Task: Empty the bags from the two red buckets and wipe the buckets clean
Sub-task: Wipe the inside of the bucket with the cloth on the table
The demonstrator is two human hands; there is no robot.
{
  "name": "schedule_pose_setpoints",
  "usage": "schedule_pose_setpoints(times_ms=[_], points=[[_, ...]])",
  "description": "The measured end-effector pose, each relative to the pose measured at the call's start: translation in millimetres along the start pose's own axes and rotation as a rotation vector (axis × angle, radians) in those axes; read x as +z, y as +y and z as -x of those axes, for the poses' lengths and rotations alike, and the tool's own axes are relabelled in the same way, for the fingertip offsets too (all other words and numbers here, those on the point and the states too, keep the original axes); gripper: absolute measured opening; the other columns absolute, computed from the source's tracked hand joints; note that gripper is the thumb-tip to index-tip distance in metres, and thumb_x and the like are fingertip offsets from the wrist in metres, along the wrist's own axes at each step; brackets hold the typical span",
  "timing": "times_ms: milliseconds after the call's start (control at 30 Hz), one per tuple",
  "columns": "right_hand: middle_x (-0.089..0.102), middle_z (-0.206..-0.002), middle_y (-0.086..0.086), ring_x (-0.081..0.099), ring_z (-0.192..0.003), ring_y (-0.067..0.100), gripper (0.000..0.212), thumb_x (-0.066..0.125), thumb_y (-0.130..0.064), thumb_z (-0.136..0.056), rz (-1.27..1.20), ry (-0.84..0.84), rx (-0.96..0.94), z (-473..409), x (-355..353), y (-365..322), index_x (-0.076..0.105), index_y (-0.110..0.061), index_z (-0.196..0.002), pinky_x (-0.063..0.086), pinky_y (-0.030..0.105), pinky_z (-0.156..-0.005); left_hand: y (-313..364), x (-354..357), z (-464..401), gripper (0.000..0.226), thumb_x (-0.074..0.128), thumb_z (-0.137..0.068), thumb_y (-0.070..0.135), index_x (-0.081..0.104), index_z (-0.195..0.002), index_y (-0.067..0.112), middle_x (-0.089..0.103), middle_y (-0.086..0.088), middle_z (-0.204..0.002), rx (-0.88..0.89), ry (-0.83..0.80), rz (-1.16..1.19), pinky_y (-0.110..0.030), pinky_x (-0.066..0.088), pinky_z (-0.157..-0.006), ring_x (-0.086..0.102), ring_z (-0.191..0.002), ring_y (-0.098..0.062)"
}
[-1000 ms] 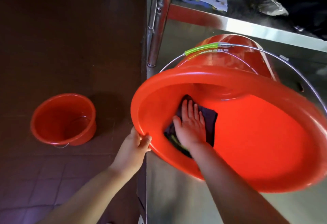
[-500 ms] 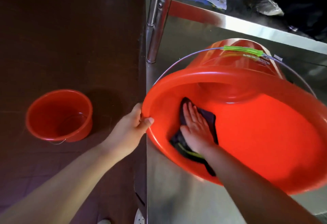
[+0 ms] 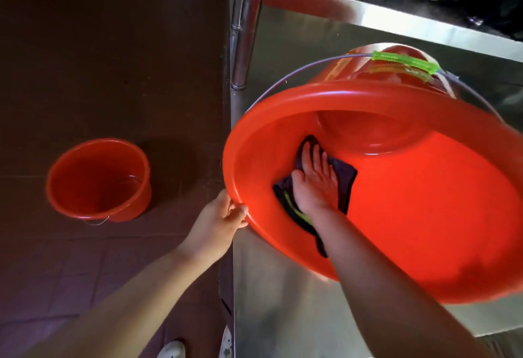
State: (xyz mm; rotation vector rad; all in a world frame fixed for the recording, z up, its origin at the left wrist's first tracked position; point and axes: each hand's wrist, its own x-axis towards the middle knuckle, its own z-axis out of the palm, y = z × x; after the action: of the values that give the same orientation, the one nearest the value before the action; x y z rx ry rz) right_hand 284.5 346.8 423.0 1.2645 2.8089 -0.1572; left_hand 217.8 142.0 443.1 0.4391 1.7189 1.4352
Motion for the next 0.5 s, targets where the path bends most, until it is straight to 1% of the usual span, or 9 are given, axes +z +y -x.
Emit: schedule_pose_setpoints(times_ms=[67,133,167,233,267,333,367,433,500], points=[[0.006,-0.16,0.008,0.008,-0.147,0.021,0.069,0.035,-0.028,-0.094,-0.081,0.026,-0.038,32.2,2.0,-18.5,0.001,-0.019,-0.152,0.008,0.034,-0.118,-0.5,2.1,0.7,0.02,0.046,-0.097,0.004,0.052,-0.116,0.009,0.062,-0.015,-0.109,0.03,0.016,-0.023,-0.021,0.054,-0.078,0.063,-0.099,-0.019],[0.006,-0.16,0.009,0.009,-0.147,0.022,0.072,0.038,-0.029,-0.09,-0.135,0.021,-0.112,68.2,2.0,-33.6,0.001,-0.018,-0.152,0.01,0.034,-0.119,0.3,3.7,2.3,0.019,0.048,-0.096,0.003,0.053,-0.113,0.009,0.063,-0.015,-0.105,0.044,0.05,-0.03,-0.032,0.055,-0.083,0.062,-0.095,-0.02],[0.009,-0.159,0.009,0.01,-0.147,0.023,0.074,0.037,-0.031,-0.087,-0.146,0.025,-0.158,86.1,2.4,-38.3,0.003,-0.018,-0.152,0.012,0.036,-0.119,0.7,3.2,2.9,0.018,0.049,-0.095,0.003,0.053,-0.111,0.01,0.064,-0.014,-0.102,0.055,0.079,-0.06,-0.038,0.053,-0.085,0.061,-0.092,-0.019],[0.01,-0.159,0.007,0.01,-0.147,0.022,0.075,0.031,-0.034,-0.082,-0.165,0.022,-0.227,112.0,4.2,-41.8,0.004,-0.021,-0.151,0.013,0.037,-0.119,2.5,0.6,3.5,0.011,0.052,-0.095,0.008,0.054,-0.105,0.013,0.065,-0.008,-0.095,0.082,0.117,-0.177,-0.042,0.05,-0.087,0.062,-0.089,-0.019],[0.007,-0.159,0.004,0.007,-0.147,0.02,0.076,0.027,-0.035,-0.081,-0.184,0.008,-0.244,117.1,5.3,-41.8,-0.002,-0.025,-0.15,0.01,0.035,-0.118,3.8,-1.6,4.0,0.008,0.052,-0.095,0.011,0.053,-0.103,0.014,0.065,-0.007,-0.093,0.105,0.118,-0.241,-0.042,0.05,-0.086,0.063,-0.089,-0.019],[0.001,-0.16,-0.001,0.001,-0.147,0.016,0.075,0.024,-0.037,-0.08,-0.225,0.006,-0.242,112.3,6.3,-41.8,-0.011,-0.03,-0.147,0.004,0.031,-0.117,10.2,-7.1,3.8,0.007,0.052,-0.095,0.015,0.052,-0.101,0.012,0.065,-0.008,-0.091,0.164,0.108,-0.38,-0.041,0.049,-0.082,0.063,-0.089,-0.024],[0.001,-0.16,0.0,0.001,-0.147,0.015,0.076,0.025,-0.037,-0.08,-0.234,0.018,-0.231,105.4,6.1,-41.6,-0.01,-0.03,-0.147,0.004,0.031,-0.117,15.1,-11.7,3.0,0.01,0.052,-0.095,0.016,0.052,-0.101,0.009,0.065,-0.009,-0.091,0.181,0.103,-0.428,-0.042,0.049,-0.082,0.063,-0.089,-0.026],[0.006,-0.16,0.003,0.006,-0.147,0.018,0.076,0.033,-0.033,-0.082,-0.207,0.032,-0.209,85.1,5.3,-36.6,-0.001,-0.025,-0.15,0.008,0.033,-0.118,28.2,-22.5,2.8,0.017,0.052,-0.095,0.017,0.053,-0.106,0.005,0.065,-0.013,-0.093,0.182,0.078,-0.416,-0.047,0.05,-0.085,0.065,-0.091,-0.028],[0.006,-0.16,0.005,0.008,-0.147,0.02,0.075,0.04,-0.03,-0.086,-0.114,0.018,-0.201,58.3,4.6,-24.5,0.004,-0.022,-0.152,0.01,0.033,-0.118,41.8,-33.6,4.3,0.017,0.052,-0.096,0.018,0.054,-0.11,0.009,0.067,-0.011,-0.097,0.17,0.058,-0.37,-0.049,0.051,-0.089,0.066,-0.094,-0.025]])
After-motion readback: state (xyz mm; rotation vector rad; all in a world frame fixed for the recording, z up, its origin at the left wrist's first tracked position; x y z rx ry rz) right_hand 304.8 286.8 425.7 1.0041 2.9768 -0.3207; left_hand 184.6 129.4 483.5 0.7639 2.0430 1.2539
